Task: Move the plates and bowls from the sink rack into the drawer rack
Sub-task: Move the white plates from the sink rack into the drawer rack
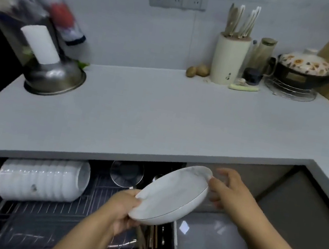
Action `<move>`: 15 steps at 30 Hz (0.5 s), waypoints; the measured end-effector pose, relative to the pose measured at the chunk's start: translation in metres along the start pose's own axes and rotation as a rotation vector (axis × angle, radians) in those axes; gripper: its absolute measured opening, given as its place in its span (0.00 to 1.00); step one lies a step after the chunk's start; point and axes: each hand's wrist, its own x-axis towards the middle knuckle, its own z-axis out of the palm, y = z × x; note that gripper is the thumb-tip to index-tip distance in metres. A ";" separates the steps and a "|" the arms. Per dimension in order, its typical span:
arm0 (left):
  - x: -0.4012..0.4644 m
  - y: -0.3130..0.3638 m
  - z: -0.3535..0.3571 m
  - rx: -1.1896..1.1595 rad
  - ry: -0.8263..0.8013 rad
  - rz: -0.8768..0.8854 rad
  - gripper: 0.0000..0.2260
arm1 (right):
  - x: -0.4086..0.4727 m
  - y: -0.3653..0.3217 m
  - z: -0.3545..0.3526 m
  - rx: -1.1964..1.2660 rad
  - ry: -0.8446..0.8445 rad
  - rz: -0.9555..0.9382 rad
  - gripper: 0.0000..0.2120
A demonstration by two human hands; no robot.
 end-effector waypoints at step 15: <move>0.001 -0.070 -0.251 0.221 0.461 0.141 0.12 | -0.002 -0.044 0.256 0.225 -0.331 0.203 0.11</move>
